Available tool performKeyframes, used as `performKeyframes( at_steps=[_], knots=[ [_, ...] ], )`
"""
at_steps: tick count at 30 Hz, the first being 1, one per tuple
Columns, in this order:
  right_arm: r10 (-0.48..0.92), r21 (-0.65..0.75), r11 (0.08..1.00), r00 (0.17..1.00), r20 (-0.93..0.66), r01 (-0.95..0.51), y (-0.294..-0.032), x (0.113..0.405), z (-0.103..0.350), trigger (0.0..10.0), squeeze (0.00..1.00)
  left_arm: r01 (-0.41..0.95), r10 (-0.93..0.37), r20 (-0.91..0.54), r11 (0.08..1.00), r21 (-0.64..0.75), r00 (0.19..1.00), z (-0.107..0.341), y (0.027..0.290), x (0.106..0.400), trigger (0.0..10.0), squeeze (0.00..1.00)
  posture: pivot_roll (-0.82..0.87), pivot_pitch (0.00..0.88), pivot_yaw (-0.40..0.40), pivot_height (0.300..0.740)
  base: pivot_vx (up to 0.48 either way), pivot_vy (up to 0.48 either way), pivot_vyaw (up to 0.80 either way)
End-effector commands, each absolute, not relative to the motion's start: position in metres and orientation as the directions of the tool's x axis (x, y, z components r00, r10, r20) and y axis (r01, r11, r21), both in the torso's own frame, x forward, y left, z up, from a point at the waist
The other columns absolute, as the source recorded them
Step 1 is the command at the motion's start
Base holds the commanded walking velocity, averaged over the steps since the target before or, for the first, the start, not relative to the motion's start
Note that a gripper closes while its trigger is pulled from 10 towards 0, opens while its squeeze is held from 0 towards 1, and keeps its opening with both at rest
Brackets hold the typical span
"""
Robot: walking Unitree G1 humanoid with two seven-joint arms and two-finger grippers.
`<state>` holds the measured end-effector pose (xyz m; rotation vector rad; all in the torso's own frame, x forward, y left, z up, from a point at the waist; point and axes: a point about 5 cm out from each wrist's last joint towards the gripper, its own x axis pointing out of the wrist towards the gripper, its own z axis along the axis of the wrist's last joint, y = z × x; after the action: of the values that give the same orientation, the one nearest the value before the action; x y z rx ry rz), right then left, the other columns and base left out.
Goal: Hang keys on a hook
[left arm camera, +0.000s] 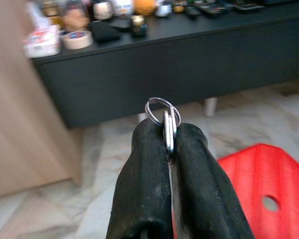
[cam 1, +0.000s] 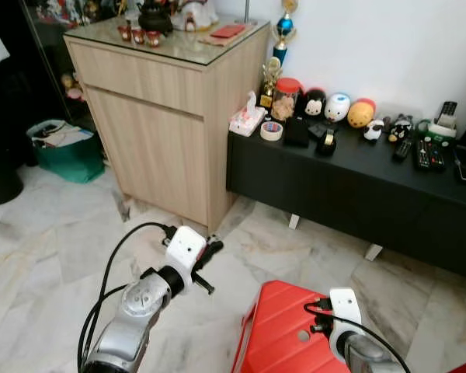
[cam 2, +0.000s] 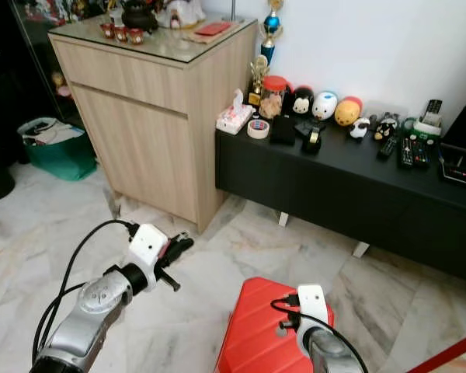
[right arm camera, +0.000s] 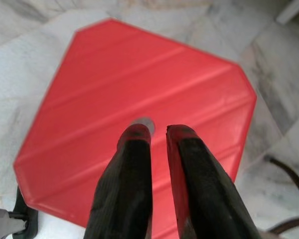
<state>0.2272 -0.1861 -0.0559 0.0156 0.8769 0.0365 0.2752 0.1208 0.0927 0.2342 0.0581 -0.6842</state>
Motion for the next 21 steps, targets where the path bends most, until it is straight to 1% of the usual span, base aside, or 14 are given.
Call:
performKeyframes(
  at_steps=[1, 3, 6, 8, 10, 11, 12, 13, 15, 16, 17, 18, 20, 21],
  knots=[
    [0.014, 0.028, 1.0, 0.639, -0.769, 0.013, -0.187, 0.226, -0.058, 10.0, 0.0, 0.672, -0.657, -0.14, 0.717, 0.186, 0.741, 0.095, 0.117, 0.269, 10.0, 0.0, 0.03, 0.0, -0.055, 0.74, 0.0, 0.0, 0.0],
    [0.0, 0.032, 0.999, 0.619, -0.785, 0.04, -0.187, 0.219, -0.064, 10.0, 0.0, 0.685, -0.673, -0.13, 0.708, 0.174, 0.729, 0.099, 0.114, 0.267, 10.0, 0.0, 0.03, 0.0, -0.055, 0.74, 0.0, 0.0, 0.0],
    [-0.014, 0.025, 0.998, 0.594, -0.805, 0.058, -0.186, 0.209, -0.07, 10.0, 0.0, 0.673, -0.664, -0.115, 0.717, 0.181, 0.739, 0.102, 0.114, 0.268, 10.0, 0.0, 0.03, 0.0, -0.048, 0.74, 0.0, 0.0, 0.0],
    [-0.039, 0.005, 0.997, 0.567, -0.823, 0.076, -0.188, 0.2, -0.076, 10.0, 0.0, 0.641, -0.632, -0.11, 0.75, 0.164, 0.767, 0.099, 0.116, 0.27, 10.0, 0.0, 0.03, 0.0, -0.046, 0.74, 0.0, 0.0, 0.0],
    [-0.042, 0.002, 0.997, 0.563, -0.825, 0.077, -0.189, 0.198, -0.077, 10.0, 0.0, 0.63, -0.619, -0.115, 0.76, 0.162, 0.777, 0.097, 0.117, 0.271, 10.0, 0.0, 0.03, 0.0, -0.046, 0.74, 0.0, 0.0, 0.0],
    [-0.048, -0.004, 0.997, 0.556, -0.83, 0.08, -0.19, 0.196, -0.078, 10.0, 0.0, 0.593, -0.581, -0.122, 0.791, 0.151, 0.805, 0.093, 0.121, 0.273, 10.0, 0.0, 0.03, 0.0, -0.046, 0.74, 0.0, 0.0, 0.0],
    [-0.048, -0.004, 0.997, 0.556, -0.83, 0.08, -0.19, 0.196, -0.078, 10.0, 0.0, 0.593, -0.581, -0.122, 0.791, 0.151, 0.805, 0.093, 0.121, 0.273, 10.0, 0.0, 0.03, 0.0, -0.046, 0.74, 0.0, 0.0, 0.0],
    [-0.057, -0.01, 0.996, 0.549, -0.834, 0.089, -0.191, 0.193, -0.079, 10.0, 0.0, 0.538, -0.522, -0.137, 0.83, 0.146, 0.842, 0.088, 0.128, 0.277, 10.0, 0.0, 0.03, 0.0, -0.041, 0.74, 0.0, 0.0, 0.0],
    [-0.076, -0.02, 0.994, 0.528, -0.846, 0.11, -0.193, 0.187, -0.083, 10.0, 0.0, 0.369, -0.336, -0.221, 0.919, 0.134, 0.916, 0.066, 0.152, 0.283, 10.0, 0.0, 0.03, 0.0, -0.037, 0.74, 0.0, 0.0, 0.0],
    [-0.082, -0.026, 0.993, 0.519, -0.851, 0.115, -0.193, 0.184, -0.084, 10.0, 0.0, 0.291, -0.247, -0.278, 0.948, 0.13, 0.928, 0.052, 0.164, 0.283, 10.0, 0.0, 0.03, 0.0, -0.037, 0.74, 0.0, 0.0, 0.0],
    [-0.088, -0.028, 0.992, 0.511, -0.855, 0.124, -0.193, 0.181, -0.086, 10.0, 0.0, 0.227, -0.167, -0.347, 0.964, 0.14, 0.923, 0.037, 0.177, 0.28, 10.0, 0.0, 0.03, 0.0, -0.038, 0.74, 0.0, 0.0, 0.0],
    [-0.093, -0.03, 0.991, 0.505, -0.858, 0.133, -0.193, 0.179, -0.086, 10.0, 0.0, 0.192, -0.115, -0.401, 0.969, 0.156, 0.909, 0.026, 0.186, 0.276, 10.0, 0.0, 0.03, 0.0, -0.038, 0.74, 0.0, 0.0, 0.0],
    [-0.103, -0.038, 0.989, 0.492, -0.864, 0.141, -0.194, 0.175, -0.088, 10.0, 0.0, 0.147, -0.026, -0.529, 0.971, 0.188, 0.848, -0.004, 0.204, 0.259, 10.0, 0.0, 0.02, 0.0, -0.038, 0.74, 0.0, 0.0, 0.0],
    [-0.104, -0.041, 0.989, 0.488, -0.867, 0.139, -0.193, 0.174, -0.089, 10.0, 0.0, 0.14, -0.006, -0.572, 0.972, 0.19, 0.82, -0.015, 0.209, 0.25, 10.0, 0.0, 0.02, 0.0, -0.034, 0.74, 0.0, 0.0, 0.0]
  ],
)
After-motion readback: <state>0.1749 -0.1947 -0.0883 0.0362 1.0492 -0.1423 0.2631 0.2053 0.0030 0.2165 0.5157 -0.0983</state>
